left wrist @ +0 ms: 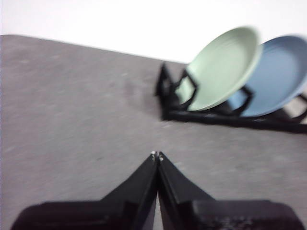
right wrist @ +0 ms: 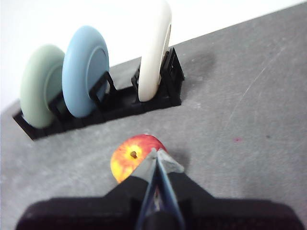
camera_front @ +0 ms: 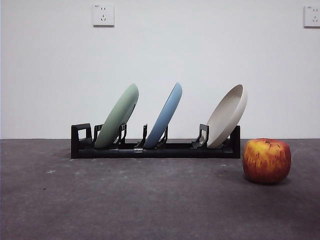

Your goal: Take the green plate from the plate rack,put the plate on the table,take the apple from the table,put the apple in the plate

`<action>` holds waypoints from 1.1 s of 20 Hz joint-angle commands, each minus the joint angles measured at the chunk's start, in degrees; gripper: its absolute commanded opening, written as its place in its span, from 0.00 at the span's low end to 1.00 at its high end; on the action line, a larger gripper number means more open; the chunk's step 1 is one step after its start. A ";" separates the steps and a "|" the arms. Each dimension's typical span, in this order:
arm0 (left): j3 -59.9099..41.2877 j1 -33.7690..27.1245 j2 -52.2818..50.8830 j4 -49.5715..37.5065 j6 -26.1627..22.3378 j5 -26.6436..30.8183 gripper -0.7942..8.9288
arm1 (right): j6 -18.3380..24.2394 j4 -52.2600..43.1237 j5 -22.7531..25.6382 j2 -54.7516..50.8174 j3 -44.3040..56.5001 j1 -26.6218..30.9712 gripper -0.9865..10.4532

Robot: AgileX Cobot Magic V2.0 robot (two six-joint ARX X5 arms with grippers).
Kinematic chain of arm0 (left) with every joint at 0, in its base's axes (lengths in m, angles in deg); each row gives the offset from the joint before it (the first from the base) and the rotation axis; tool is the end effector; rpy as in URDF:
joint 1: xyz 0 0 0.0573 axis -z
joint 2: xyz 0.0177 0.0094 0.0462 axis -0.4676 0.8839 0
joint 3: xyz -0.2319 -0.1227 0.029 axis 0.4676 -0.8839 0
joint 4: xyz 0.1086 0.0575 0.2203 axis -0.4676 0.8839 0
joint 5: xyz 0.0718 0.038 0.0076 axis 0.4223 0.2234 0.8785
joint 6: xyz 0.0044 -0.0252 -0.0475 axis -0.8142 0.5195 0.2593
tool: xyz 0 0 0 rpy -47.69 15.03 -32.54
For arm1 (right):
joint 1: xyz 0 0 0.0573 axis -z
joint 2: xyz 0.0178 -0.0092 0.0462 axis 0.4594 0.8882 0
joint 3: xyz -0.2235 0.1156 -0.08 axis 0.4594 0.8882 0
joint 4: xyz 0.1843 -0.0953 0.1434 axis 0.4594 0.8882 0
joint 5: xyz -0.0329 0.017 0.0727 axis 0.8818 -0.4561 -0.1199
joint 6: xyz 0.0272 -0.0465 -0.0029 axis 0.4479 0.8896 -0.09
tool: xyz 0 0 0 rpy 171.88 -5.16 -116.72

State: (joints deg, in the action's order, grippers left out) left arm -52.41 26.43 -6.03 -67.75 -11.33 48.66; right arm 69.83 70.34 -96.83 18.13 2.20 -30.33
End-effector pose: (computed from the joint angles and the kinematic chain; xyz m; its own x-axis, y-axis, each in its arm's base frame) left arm 0.0961 -0.0017 0.1558 0.9848 -0.1224 -0.1235 0.0930 0.9708 -0.2211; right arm 0.0951 0.0110 0.1555 0.9574 0.2585 -0.1286 -0.2005 0.9158 0.3481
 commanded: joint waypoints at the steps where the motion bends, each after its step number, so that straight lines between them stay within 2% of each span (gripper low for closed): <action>1: 0.28 -0.13 -0.07 -0.92 4.42 -4.07 0.08 | -6.95 -0.35 -0.11 0.22 -0.92 -0.13 0.08; 6: 3.87 -0.13 -0.02 0.26 8.04 -7.10 0.08 | -7.26 -0.31 -3.39 0.87 -5.16 -0.15 0.08; 12: 10.91 -0.13 2.14 5.42 8.83 -12.50 0.08 | -6.73 3.96 -7.30 5.68 -13.11 -0.20 0.08; 17: 17.73 -0.13 6.82 9.97 7.93 -18.80 0.08 | -1.40 11.37 -12.00 12.33 -22.12 -0.20 0.08; 22: 24.81 -0.13 13.00 16.48 3.98 -26.51 0.08 | 7.15 23.32 -16.72 20.33 -31.85 -0.20 0.08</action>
State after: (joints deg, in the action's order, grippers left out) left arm -28.52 26.43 6.07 -52.32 -4.84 23.94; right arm 71.95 91.47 -113.07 37.14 -28.05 -30.38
